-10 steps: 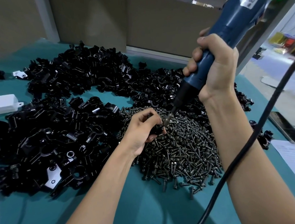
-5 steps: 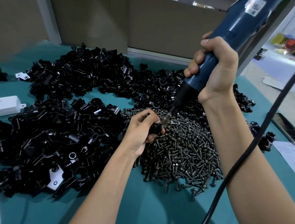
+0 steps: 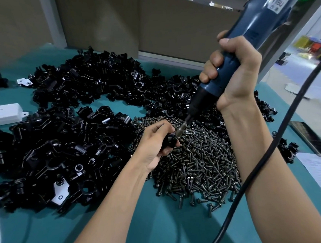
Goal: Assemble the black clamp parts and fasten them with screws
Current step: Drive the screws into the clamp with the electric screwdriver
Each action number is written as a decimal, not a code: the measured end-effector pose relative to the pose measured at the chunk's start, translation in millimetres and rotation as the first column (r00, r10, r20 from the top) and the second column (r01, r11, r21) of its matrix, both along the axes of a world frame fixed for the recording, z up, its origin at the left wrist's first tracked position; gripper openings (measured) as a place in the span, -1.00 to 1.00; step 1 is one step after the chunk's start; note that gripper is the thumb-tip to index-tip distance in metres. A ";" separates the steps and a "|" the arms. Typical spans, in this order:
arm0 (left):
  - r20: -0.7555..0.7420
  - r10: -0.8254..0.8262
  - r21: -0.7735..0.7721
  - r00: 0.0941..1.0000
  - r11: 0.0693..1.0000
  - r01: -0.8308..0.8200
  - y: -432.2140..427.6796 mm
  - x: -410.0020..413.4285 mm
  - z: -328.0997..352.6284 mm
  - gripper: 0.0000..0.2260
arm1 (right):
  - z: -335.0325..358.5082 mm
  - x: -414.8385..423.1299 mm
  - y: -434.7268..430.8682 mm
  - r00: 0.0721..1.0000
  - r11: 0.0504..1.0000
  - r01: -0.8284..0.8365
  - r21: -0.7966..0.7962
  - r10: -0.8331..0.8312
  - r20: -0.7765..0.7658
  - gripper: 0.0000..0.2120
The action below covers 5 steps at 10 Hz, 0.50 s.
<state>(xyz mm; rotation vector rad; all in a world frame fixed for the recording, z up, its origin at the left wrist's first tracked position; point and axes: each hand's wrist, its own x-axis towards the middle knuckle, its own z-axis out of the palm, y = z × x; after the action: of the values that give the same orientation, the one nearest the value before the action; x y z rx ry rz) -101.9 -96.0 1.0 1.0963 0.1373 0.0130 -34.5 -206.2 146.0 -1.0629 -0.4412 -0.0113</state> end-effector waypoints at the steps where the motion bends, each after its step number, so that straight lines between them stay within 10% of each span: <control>1: 0.003 -0.002 0.010 1.000 1.000 0.002 -0.1 0.2 -0.7 -0.65 | 0.6 -0.3 -0.1 0.999 0.999 -0.042 0.007 0.042 0.009 -0.95; 5: 0.095 0.166 0.115 0.982 0.978 -0.176 -5.5 -0.5 -0.4 -0.76 | -0.1 -0.6 0.9 0.998 1.000 0.017 0.002 -0.017 0.053 -0.97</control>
<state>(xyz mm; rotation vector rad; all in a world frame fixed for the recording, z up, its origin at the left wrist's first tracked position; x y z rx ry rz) -102.4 -101.4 0.6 1.2020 0.1556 0.2252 -35.0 -205.3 146.0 -1.0662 -0.4807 -0.0549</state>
